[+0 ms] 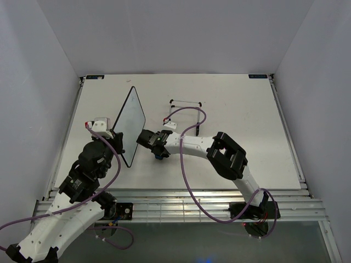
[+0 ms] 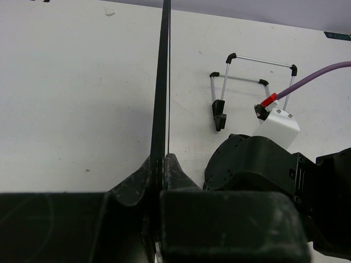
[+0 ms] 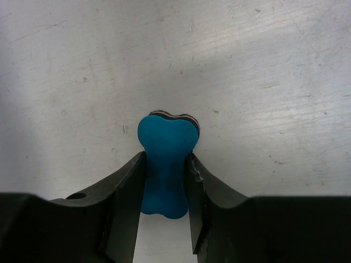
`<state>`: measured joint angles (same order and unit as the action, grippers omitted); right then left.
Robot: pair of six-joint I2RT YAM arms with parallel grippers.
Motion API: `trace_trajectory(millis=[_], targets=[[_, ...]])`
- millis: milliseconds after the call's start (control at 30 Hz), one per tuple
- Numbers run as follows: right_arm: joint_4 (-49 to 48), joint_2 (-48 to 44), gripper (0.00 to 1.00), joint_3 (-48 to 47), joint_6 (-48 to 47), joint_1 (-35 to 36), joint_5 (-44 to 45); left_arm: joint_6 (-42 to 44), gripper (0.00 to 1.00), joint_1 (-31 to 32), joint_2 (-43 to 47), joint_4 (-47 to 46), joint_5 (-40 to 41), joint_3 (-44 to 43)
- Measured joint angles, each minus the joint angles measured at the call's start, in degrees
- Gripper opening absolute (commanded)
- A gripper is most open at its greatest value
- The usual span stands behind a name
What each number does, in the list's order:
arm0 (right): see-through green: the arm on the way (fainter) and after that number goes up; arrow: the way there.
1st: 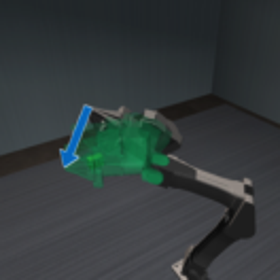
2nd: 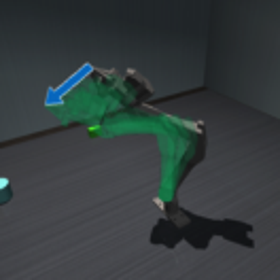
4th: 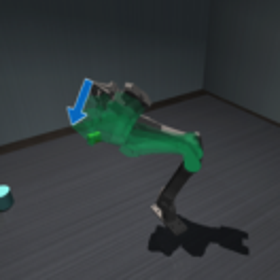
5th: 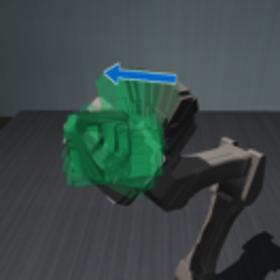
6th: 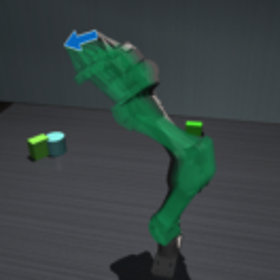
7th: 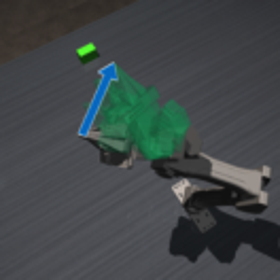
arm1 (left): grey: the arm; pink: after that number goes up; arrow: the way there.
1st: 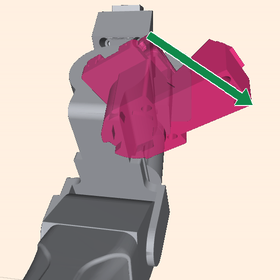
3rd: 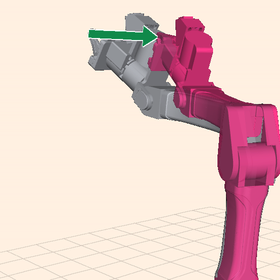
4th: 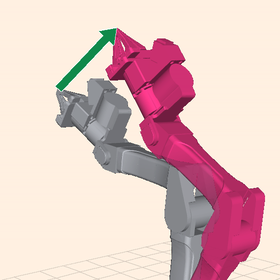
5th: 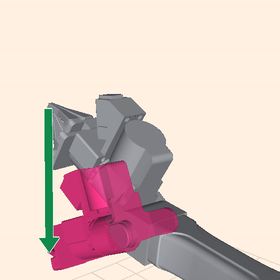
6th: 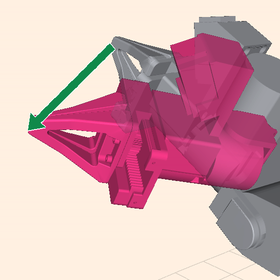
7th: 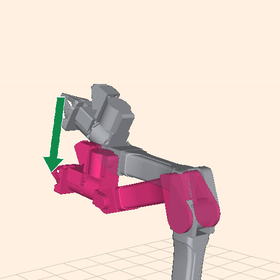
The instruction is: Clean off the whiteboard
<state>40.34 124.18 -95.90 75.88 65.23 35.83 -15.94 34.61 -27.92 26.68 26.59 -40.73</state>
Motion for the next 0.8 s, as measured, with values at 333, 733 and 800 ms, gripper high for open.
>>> trace_trajectory(millis=[333,733,800], targets=[[-3.91,-1.51,0.36,3.39,-1.14,-0.02,0.44,0.00,0.00,0.00,0.00,0.04,-0.11,0.00],[-23.82,-23.19,0.25,33.79,-15.80,-0.59,0.04,-0.20,0.00,0.00,-0.17,0.09,-1.84,0.00],[-25.66,-27.98,0.25,37.46,-18.75,-0.83,0.28,-0.35,0.00,0.00,-0.48,0.09,-3.02,0.00]])
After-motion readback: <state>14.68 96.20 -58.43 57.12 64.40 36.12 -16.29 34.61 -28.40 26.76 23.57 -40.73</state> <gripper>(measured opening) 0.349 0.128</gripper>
